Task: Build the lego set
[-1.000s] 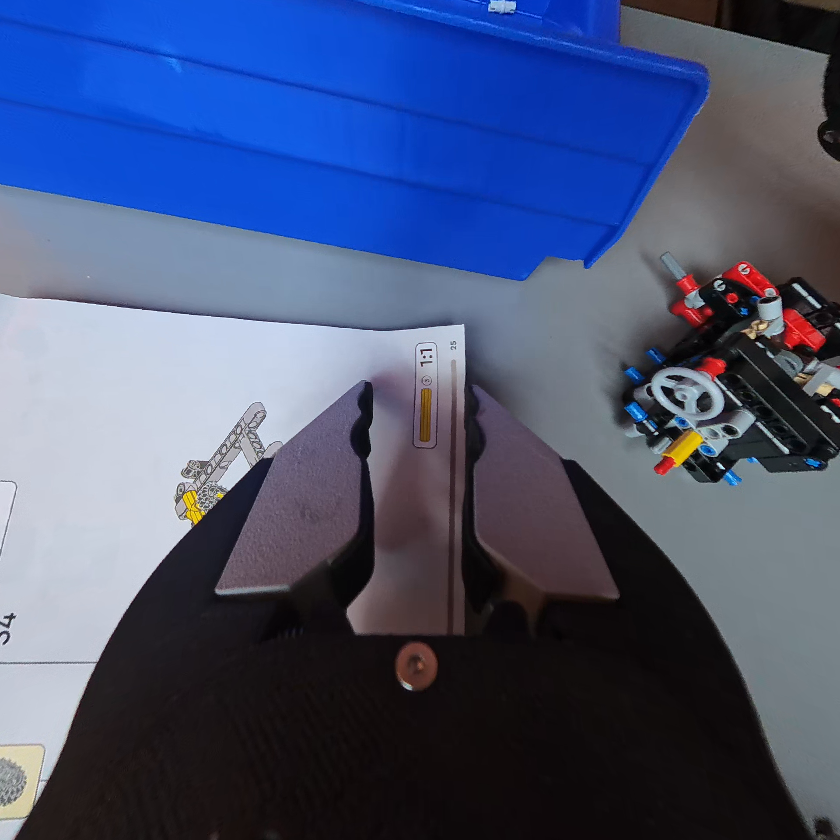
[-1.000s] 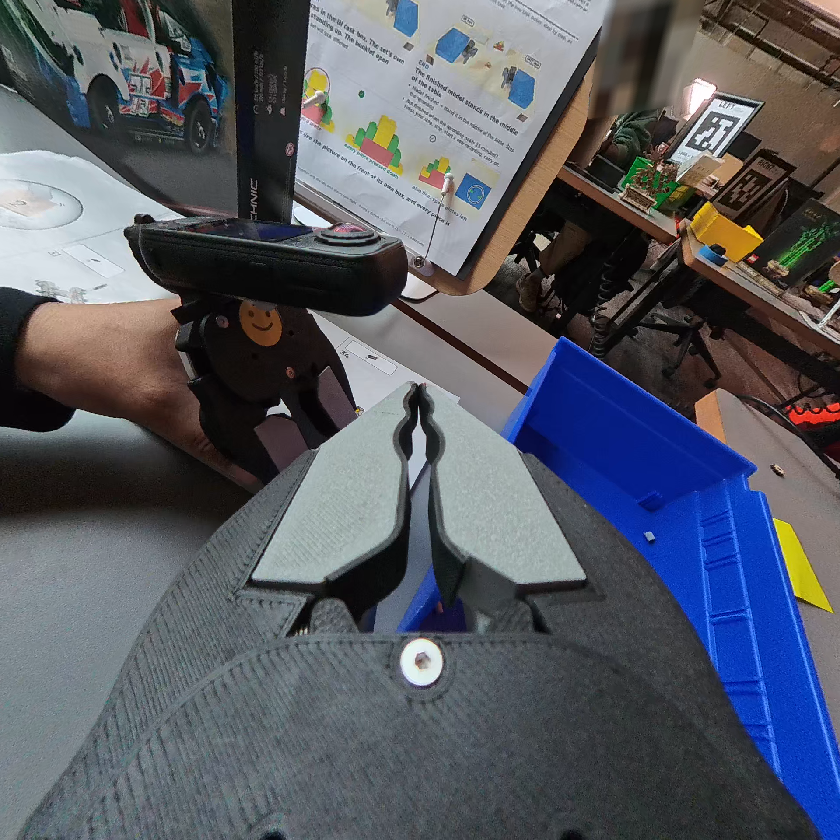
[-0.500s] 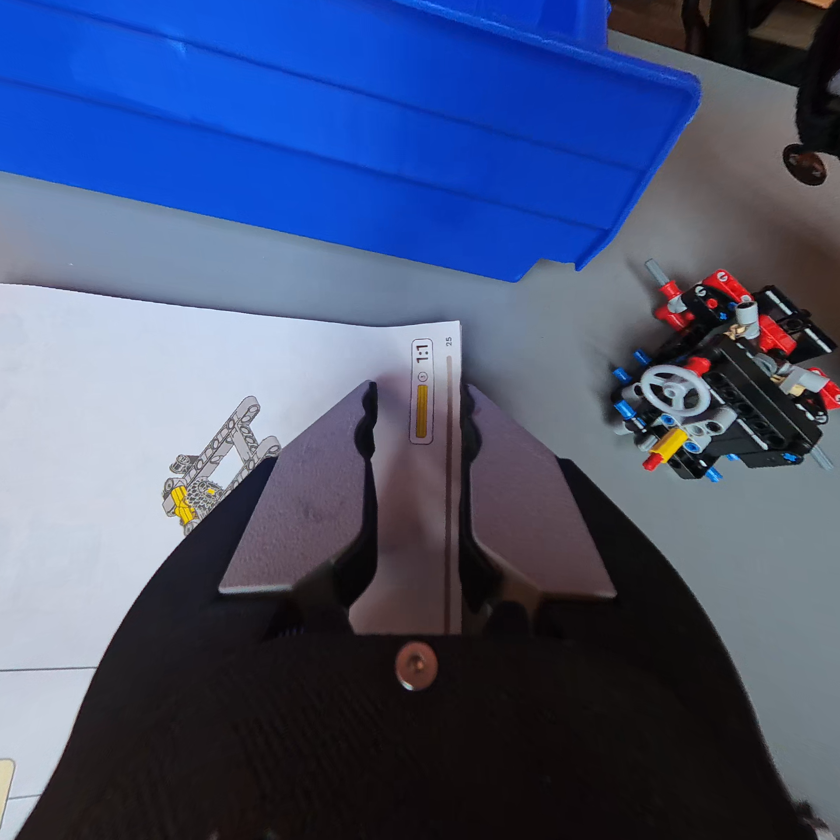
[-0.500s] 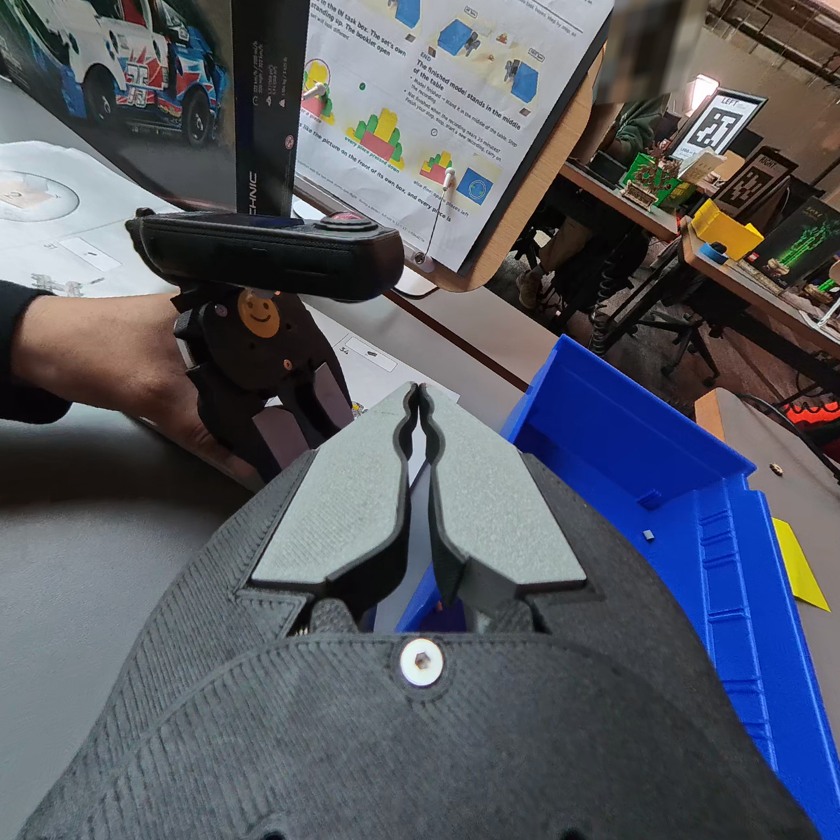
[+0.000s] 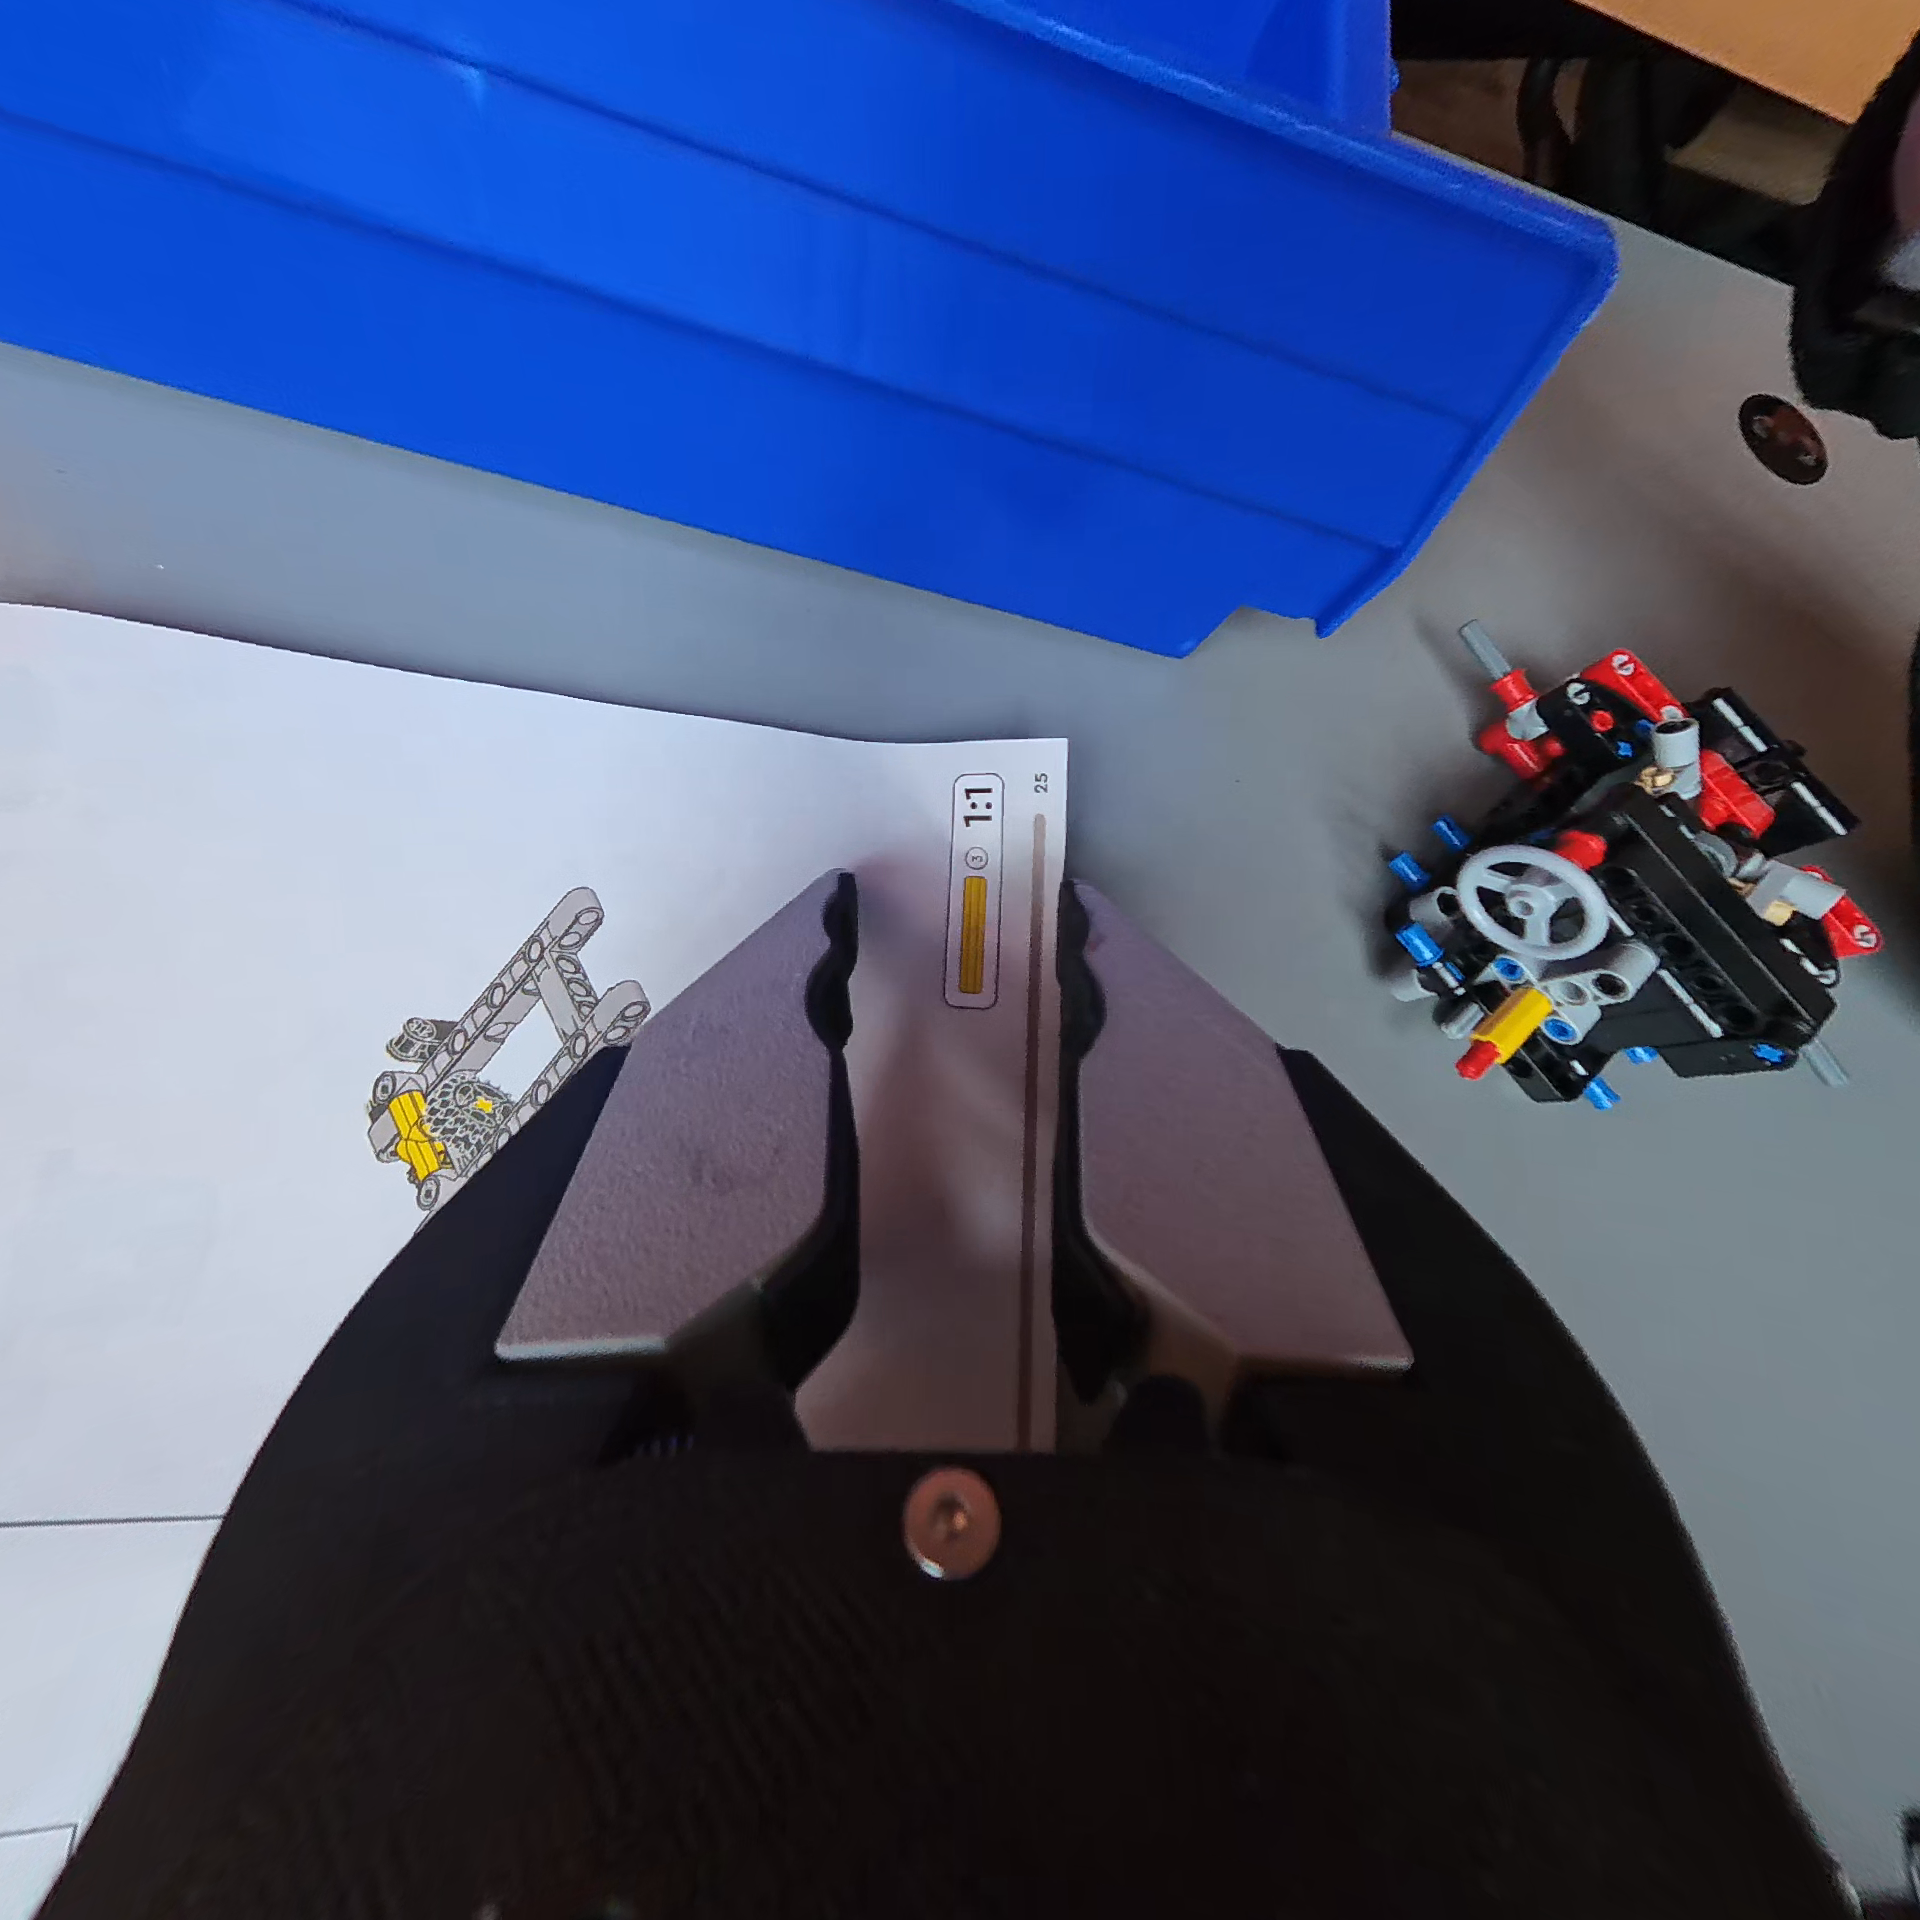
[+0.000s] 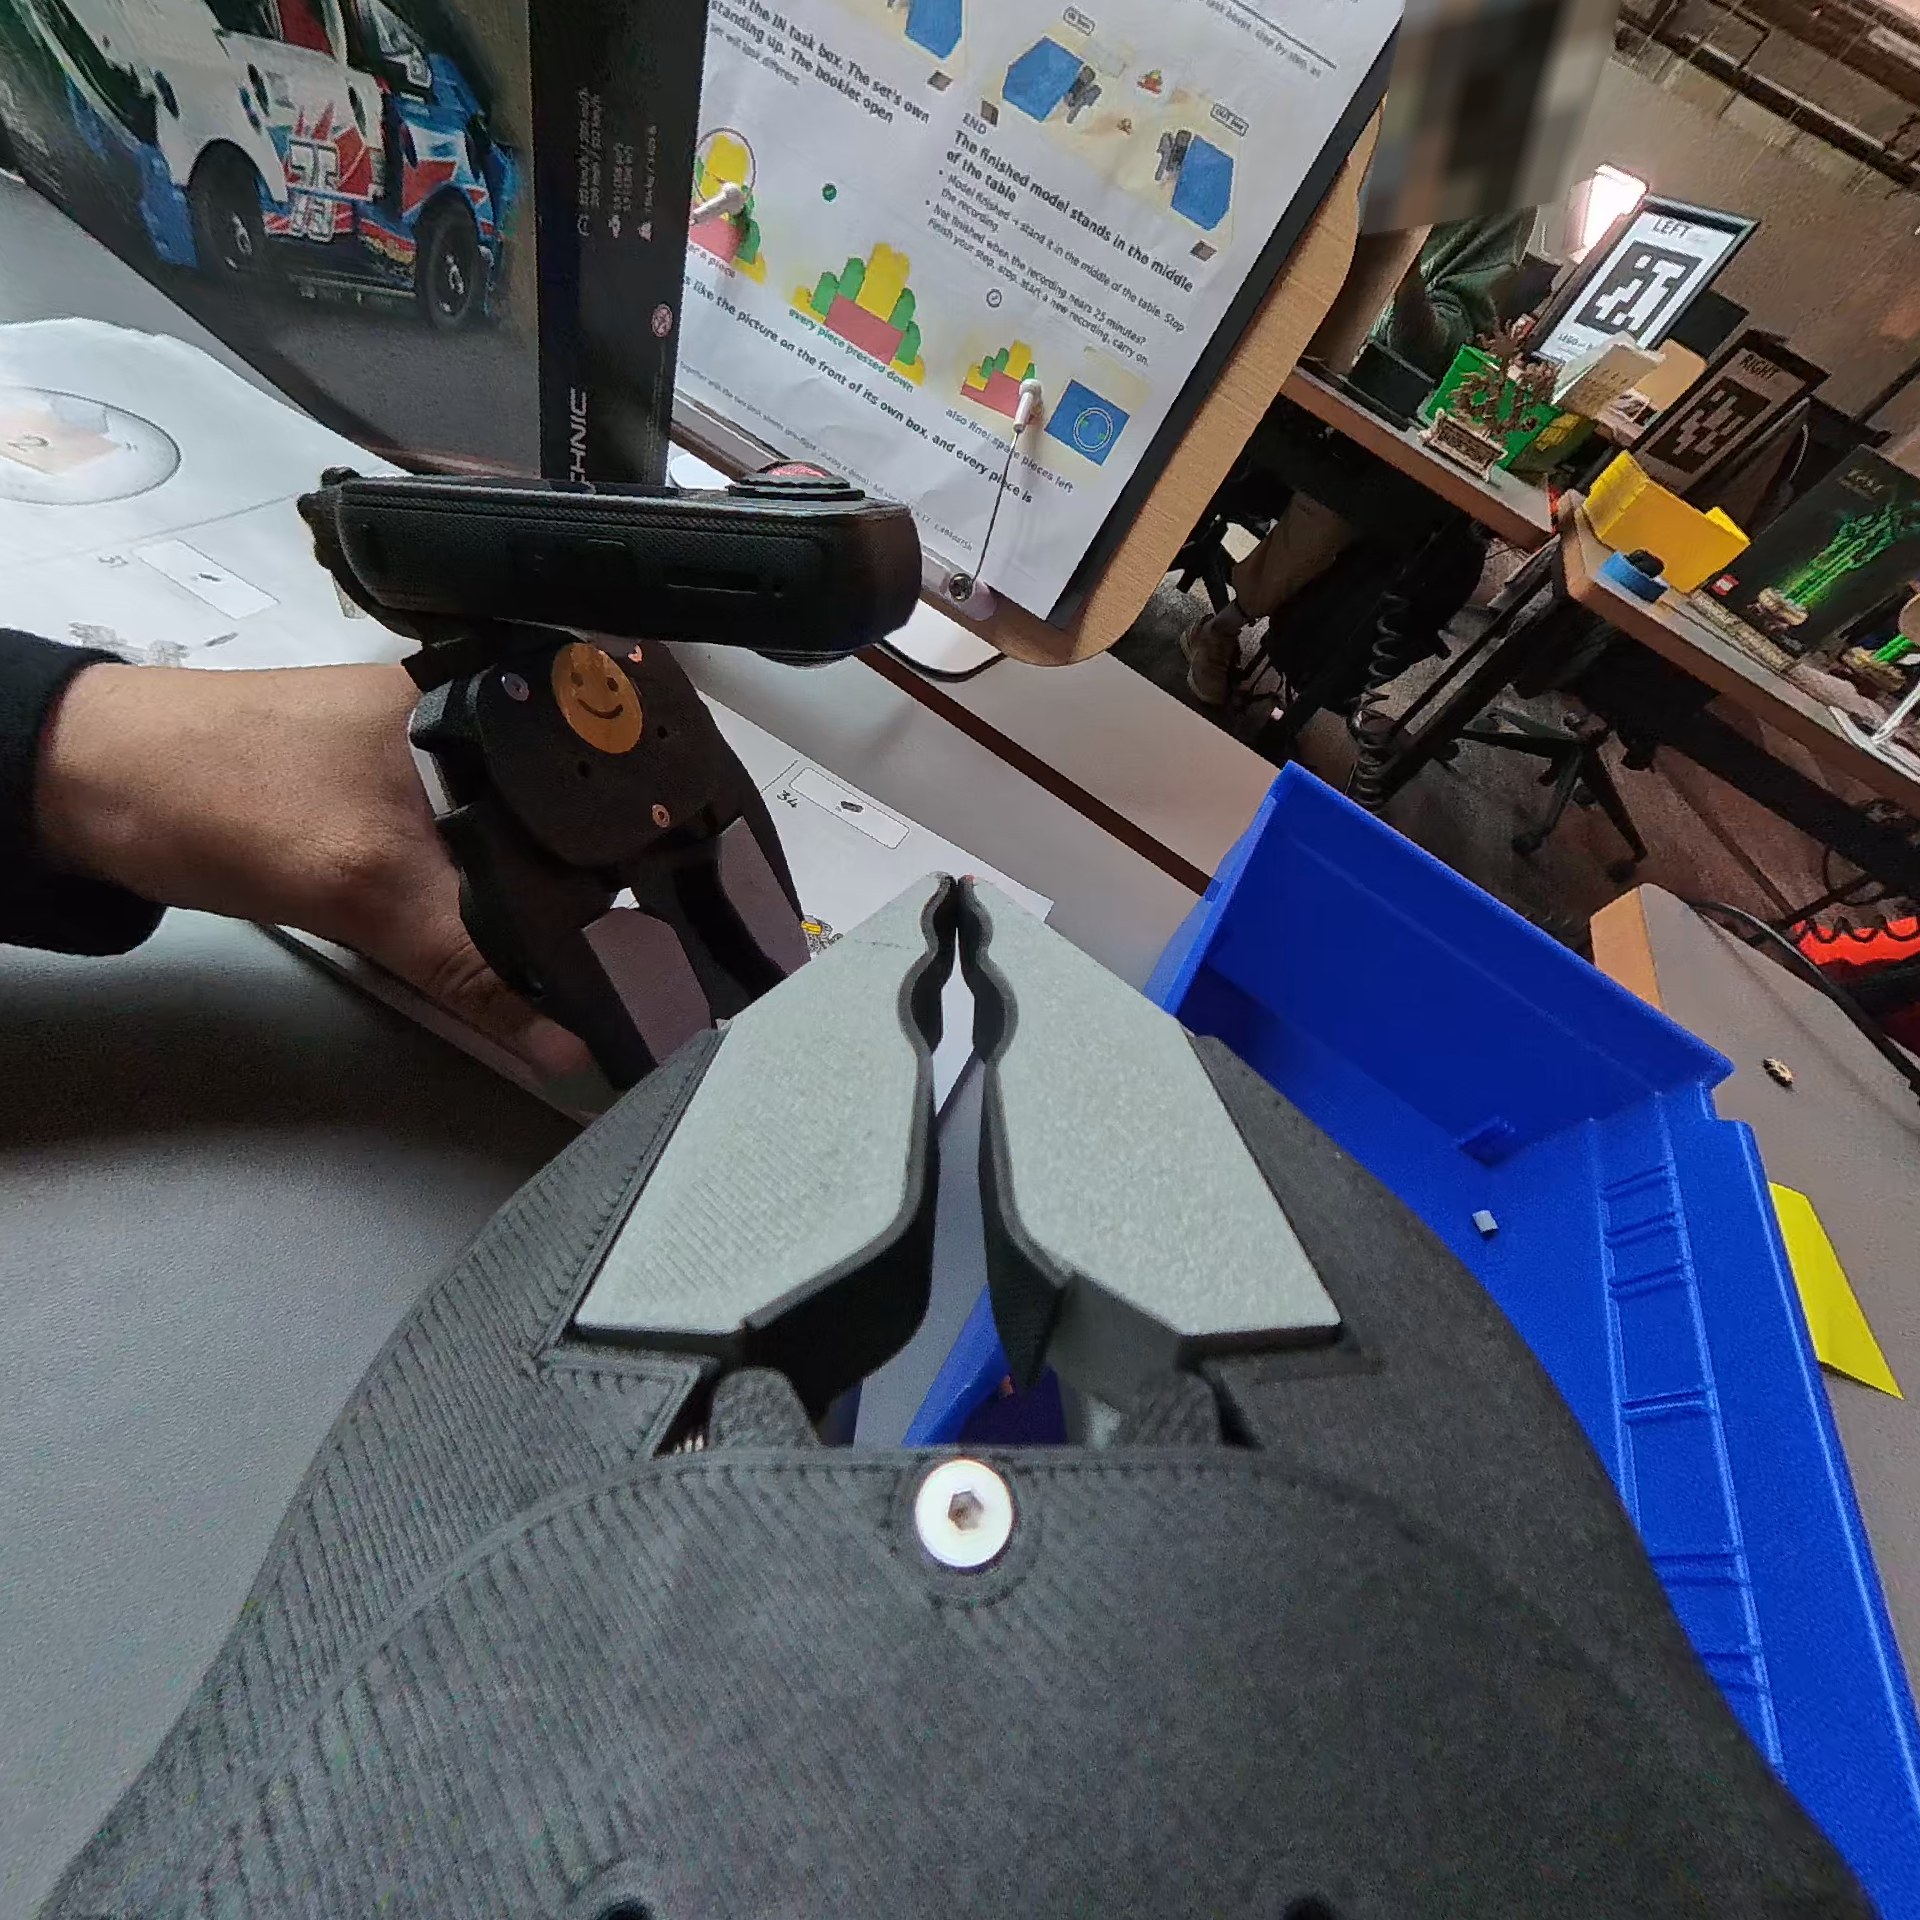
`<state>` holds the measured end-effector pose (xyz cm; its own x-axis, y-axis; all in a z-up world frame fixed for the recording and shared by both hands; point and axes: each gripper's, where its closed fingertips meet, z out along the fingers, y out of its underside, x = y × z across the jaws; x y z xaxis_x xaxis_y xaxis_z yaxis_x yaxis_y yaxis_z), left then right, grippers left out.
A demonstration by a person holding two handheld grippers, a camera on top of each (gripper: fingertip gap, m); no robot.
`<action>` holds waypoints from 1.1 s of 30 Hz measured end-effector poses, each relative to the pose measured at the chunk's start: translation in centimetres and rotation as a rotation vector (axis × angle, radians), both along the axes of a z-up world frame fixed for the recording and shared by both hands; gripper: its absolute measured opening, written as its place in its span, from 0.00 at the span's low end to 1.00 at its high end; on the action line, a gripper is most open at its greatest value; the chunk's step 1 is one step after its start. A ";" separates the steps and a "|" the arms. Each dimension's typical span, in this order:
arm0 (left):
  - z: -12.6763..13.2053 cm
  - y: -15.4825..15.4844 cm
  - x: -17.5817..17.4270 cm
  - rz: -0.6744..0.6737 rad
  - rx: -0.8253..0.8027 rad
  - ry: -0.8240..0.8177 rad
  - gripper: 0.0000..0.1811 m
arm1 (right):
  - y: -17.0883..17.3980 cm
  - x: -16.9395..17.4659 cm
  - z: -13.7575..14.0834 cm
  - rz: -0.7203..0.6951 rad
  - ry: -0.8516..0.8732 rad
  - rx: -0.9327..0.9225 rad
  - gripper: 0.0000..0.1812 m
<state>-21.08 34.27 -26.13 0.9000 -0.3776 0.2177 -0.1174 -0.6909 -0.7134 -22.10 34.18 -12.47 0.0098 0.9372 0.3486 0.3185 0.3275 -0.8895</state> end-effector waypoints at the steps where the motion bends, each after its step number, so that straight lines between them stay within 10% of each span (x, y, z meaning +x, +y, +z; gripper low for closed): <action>1: 0.0 0.0 0.0 0.004 0.001 0.003 0.21 | 0.0 0.0 0.0 0.000 0.000 0.000 0.00; 33: -0.6 0.2 0.8 -0.040 0.055 0.243 0.15 | -0.1 0.0 0.0 0.007 -0.002 -0.001 0.00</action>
<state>-20.32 34.52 -26.74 0.9074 -0.4195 -0.0250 -0.3165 -0.6430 -0.6974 -22.06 34.07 -12.46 0.0027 0.9377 0.3476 0.3176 0.3288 -0.8894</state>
